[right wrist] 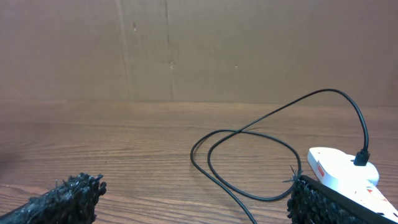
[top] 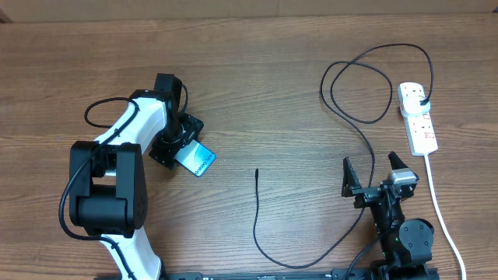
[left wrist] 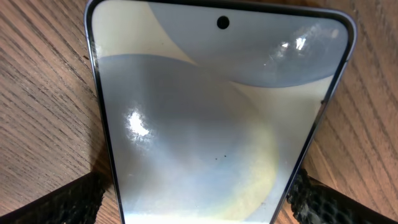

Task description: Plug charger to phone and switch on socket

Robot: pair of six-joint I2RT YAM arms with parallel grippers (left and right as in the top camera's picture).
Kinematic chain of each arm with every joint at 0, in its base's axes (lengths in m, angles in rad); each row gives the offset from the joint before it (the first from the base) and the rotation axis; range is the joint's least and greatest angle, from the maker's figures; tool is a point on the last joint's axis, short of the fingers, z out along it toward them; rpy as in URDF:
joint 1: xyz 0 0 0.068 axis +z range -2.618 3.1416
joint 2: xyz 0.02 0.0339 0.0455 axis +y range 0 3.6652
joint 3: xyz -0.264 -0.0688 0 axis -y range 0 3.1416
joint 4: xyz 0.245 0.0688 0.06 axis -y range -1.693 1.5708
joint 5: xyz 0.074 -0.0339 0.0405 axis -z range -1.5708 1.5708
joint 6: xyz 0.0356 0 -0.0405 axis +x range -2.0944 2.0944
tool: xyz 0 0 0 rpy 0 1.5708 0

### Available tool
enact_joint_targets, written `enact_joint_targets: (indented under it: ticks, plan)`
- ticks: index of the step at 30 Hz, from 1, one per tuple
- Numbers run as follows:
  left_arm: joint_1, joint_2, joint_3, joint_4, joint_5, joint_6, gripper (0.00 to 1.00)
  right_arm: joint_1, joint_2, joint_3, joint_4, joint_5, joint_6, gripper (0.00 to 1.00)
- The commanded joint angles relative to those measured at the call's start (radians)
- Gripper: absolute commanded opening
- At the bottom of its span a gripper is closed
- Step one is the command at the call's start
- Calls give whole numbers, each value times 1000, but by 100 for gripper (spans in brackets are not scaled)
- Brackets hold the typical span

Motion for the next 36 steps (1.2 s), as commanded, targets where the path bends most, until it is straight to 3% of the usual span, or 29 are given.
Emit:
enact_joint_targets:
  ticks: [1,16,26,36]
  plan:
    - [8,66,-32,12,-32,24,100,4,-12,-11,7,-6,-5,100]
    - [8,66,-32,15,-40,24,100,4,-12,-11,7,-6,-5,100]
    - [8,66,-32,16,-39,23,92,4,-12,-11,7,-6,-5,100]
    - [8,66,-32,19,-39,23,92,4,-12,-11,7,-6,-5,100]
